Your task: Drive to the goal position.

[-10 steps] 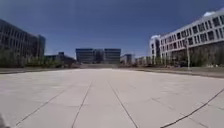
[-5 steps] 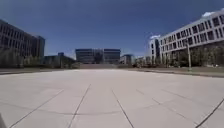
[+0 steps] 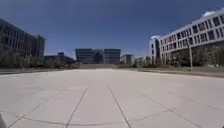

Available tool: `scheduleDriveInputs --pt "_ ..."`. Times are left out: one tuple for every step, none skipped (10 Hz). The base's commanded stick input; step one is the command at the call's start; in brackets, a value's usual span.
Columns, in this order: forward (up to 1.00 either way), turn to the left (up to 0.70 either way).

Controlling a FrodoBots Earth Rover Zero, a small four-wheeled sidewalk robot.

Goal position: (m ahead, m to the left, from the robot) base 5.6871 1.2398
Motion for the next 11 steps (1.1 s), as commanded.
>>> scheduleDriveInputs --pt "0.7 0.13" --pt "0.7 0.32" --pt "0.7 0.35" --pt "0.7 0.12" --pt "0.7 0.01" --pt "0.7 0.0" --pt "0.7 0.0" --pt "0.7 0.0" --pt "0.7 0.0" --pt "0.7 0.0" --pt "0.7 0.0"
